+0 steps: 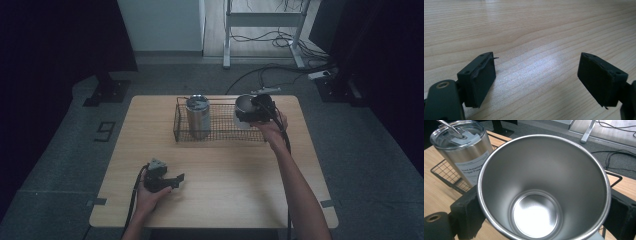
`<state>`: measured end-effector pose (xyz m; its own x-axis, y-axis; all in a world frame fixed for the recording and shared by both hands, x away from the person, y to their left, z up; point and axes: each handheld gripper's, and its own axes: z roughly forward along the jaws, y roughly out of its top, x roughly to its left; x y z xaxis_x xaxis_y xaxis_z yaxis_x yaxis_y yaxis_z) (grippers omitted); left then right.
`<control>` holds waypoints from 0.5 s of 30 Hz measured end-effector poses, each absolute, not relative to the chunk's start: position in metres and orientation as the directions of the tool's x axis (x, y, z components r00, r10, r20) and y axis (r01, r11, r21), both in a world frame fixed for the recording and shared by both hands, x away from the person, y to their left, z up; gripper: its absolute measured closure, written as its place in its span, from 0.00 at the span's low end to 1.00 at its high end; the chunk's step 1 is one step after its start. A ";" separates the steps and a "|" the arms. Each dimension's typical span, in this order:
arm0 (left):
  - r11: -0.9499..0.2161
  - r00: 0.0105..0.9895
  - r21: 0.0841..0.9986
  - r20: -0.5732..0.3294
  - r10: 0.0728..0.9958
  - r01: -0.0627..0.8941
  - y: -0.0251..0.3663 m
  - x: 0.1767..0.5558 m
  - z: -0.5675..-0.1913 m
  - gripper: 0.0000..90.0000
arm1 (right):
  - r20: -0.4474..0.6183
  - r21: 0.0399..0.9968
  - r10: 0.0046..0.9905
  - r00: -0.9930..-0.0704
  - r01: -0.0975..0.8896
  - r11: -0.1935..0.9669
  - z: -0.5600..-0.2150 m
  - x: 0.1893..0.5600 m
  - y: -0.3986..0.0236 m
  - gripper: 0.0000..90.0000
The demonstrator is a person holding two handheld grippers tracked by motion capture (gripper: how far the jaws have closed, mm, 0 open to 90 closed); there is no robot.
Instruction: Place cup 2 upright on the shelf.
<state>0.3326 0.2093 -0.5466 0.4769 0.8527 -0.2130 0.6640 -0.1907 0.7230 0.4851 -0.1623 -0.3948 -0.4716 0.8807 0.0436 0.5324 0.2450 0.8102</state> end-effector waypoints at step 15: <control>-0.195 0.481 0.723 -0.212 0.851 0.662 0.209 0.332 -0.547 0.17 | 0.024 0.767 0.888 -0.459 0.578 0.278 -0.419 0.510 -0.153 0.08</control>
